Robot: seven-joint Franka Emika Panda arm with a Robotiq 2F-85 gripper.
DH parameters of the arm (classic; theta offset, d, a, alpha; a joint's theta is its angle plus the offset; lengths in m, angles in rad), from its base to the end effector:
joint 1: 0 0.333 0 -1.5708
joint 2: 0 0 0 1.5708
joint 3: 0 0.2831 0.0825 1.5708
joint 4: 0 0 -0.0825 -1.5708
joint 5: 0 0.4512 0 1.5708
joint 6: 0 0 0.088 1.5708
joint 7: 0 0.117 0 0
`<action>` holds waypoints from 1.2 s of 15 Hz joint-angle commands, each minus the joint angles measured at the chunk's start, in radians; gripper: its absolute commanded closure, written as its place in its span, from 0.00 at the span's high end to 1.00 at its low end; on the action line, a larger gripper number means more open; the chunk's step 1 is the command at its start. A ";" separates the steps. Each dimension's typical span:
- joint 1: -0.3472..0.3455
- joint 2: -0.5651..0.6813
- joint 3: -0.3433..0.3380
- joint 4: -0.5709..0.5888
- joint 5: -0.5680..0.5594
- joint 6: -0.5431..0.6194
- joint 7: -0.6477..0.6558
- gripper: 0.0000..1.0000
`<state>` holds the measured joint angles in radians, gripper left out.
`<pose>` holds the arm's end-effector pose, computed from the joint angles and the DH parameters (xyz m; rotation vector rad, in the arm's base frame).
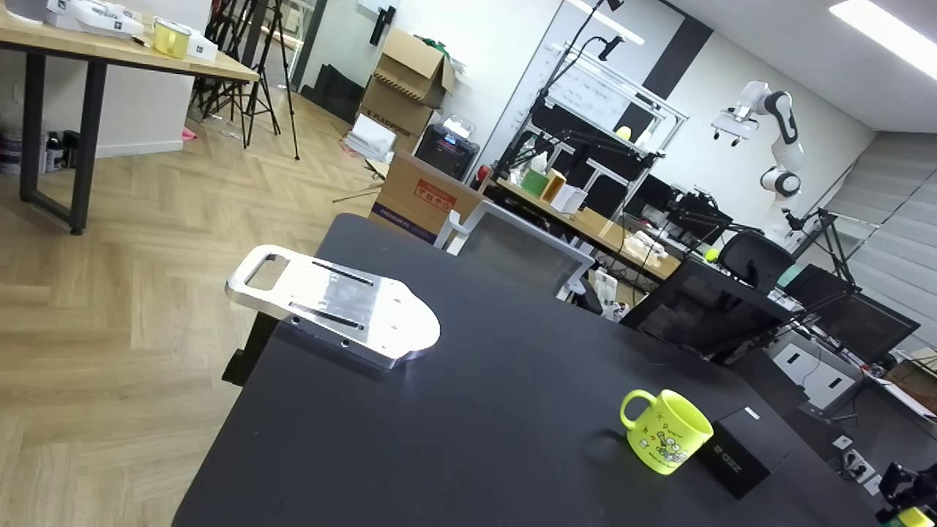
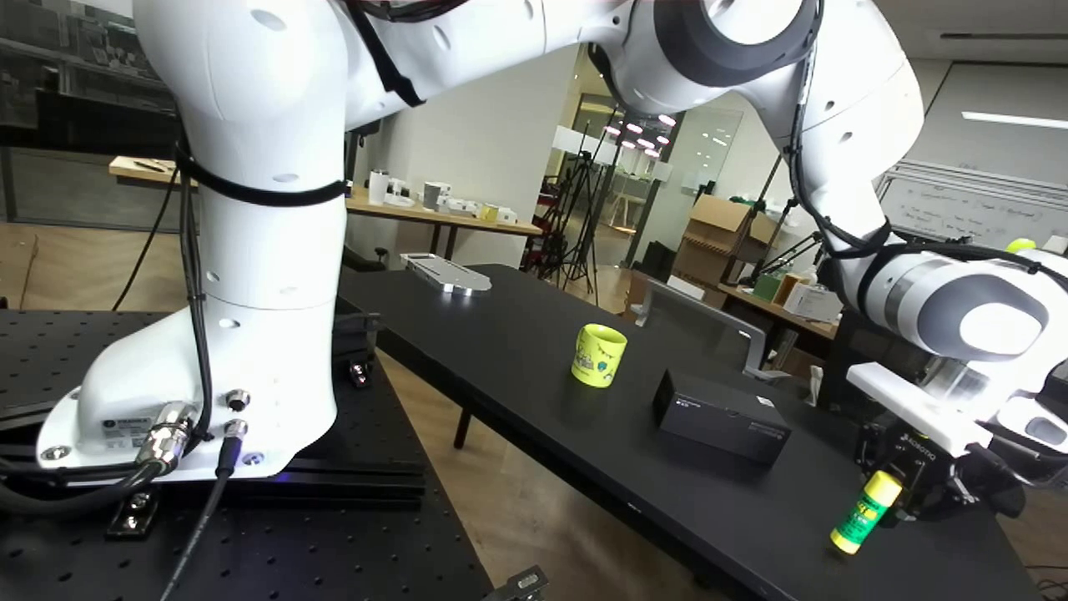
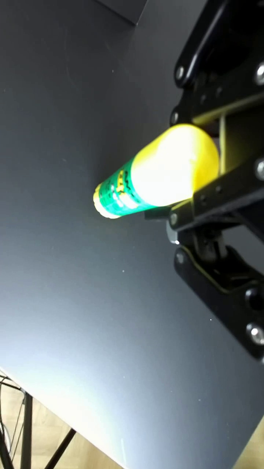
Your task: Place the glue stick inside the yellow mug
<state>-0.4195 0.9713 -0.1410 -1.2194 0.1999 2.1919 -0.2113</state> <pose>0.6814 -0.3904 0.1176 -3.0390 0.6213 -0.0435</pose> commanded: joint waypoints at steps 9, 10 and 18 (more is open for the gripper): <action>0.199 -0.312 0.063 -0.131 -0.046 -0.058 -0.007 0.08; 0.220 -0.334 0.087 -0.152 -0.068 -0.044 -0.007 0.08; 0.430 -0.562 0.190 -0.512 -0.169 -0.009 0.006 0.08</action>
<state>-0.0297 0.5378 0.0306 -1.5380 0.0699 2.1633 -0.2184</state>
